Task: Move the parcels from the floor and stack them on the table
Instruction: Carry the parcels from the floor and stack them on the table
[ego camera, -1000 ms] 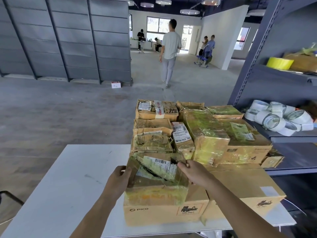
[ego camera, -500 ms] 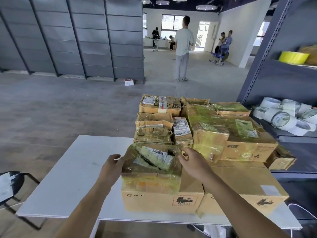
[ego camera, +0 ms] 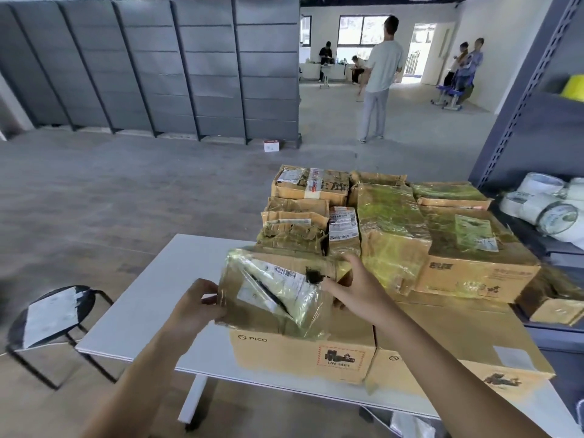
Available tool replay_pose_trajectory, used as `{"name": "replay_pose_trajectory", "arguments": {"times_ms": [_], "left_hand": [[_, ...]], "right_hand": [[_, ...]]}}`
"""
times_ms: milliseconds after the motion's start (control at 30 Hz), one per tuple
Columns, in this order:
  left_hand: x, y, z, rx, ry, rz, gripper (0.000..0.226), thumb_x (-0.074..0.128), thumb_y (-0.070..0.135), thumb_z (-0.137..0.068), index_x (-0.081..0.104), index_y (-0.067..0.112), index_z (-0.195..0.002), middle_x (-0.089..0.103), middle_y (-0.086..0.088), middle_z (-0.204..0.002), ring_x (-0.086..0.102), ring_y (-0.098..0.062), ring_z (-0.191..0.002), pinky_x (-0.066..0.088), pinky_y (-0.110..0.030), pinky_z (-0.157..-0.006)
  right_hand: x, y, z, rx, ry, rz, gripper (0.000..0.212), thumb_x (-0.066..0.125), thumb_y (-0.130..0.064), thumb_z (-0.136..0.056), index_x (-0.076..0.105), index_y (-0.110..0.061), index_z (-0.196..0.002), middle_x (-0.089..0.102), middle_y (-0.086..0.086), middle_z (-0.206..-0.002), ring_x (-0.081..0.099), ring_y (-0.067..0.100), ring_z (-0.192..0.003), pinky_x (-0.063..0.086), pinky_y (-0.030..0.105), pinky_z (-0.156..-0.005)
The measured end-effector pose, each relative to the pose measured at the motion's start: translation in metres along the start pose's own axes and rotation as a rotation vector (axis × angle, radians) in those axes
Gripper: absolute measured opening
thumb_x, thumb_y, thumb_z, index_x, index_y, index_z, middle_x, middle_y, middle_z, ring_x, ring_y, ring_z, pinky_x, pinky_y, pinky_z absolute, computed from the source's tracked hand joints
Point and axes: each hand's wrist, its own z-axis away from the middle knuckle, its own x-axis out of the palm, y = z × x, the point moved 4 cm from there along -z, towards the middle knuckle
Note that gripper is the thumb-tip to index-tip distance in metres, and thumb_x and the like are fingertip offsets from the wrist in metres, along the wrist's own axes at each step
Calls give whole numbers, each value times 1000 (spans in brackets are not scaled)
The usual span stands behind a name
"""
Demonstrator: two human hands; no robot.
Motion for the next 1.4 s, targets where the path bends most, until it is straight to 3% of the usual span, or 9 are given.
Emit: {"name": "replay_pose_trajectory", "arguments": {"times_ms": [67,133,333,400,533,700,967,1200,1400], "left_hand": [[6,-3,-7,30,41,-66,30,61,-18,-74,48,3,-92,60,-13,-93,59,-27,-88,43,-32,-66],[15,-5,-13,43,58,-170,28,63,-12,-77,48,4,-95,59,-9,-99,60,-26,-93,41,-30,-63],[34,-9,-26,40,40,-246,21,56,9,-86,50,9,-106,60,-1,-111,62,-16,-91,45,-28,-68],[39,-10,-27,37,31,-233,21,56,12,-88,48,8,-108,59,-3,-112,61,-18,-95,44,-29,-70],[44,-12,-26,-16,10,-227,26,54,18,-92,44,13,-115,58,-3,-113,57,-19,-97,42,-27,-67],[40,-17,-23,-63,55,-139,44,56,18,-91,43,15,-132,57,-6,-123,57,-24,-106,45,-32,-75],[28,-22,-3,-109,167,-136,47,53,2,-87,44,13,-132,52,-8,-122,55,-20,-86,45,-25,-62],[-12,-34,25,-85,238,-189,40,53,7,-88,49,17,-126,55,-4,-115,58,-20,-84,53,-37,-81],[-68,-57,52,-64,267,-166,38,53,10,-88,52,19,-124,57,-3,-113,60,-22,-82,55,-41,-80]], "right_hand": [[-1,-3,1,-112,0,-8,60,61,-50,-86,29,-45,-138,61,-17,-77,49,7,-44,36,21,-43],[0,-4,2,-184,-22,52,58,63,-43,-89,32,-43,-138,57,-15,-67,42,3,-39,29,16,-40],[4,-2,2,-160,-100,215,45,52,-61,-89,30,-49,-126,57,-16,-99,60,1,-71,45,23,-57],[2,-5,-1,-136,-86,241,41,49,-59,-92,32,-43,-126,60,-8,-97,63,10,-68,49,30,-57],[-1,-14,-1,-159,-52,392,41,47,-55,-95,36,-34,-127,55,-9,-77,42,2,-44,31,16,-39],[-12,-30,2,-250,129,653,43,42,-58,-94,50,-27,-123,49,-5,-111,48,3,-56,32,15,-44],[10,-55,-3,-403,214,568,29,46,-39,-98,59,-18,-113,47,-9,-91,50,5,-57,42,21,-46],[53,-88,11,-511,224,521,18,52,-25,-95,65,-16,-102,65,-2,-90,59,17,-64,40,25,-49],[130,-112,35,-497,78,425,16,54,-26,-93,63,-23,-106,63,-4,-99,63,22,-85,47,32,-66]]}}
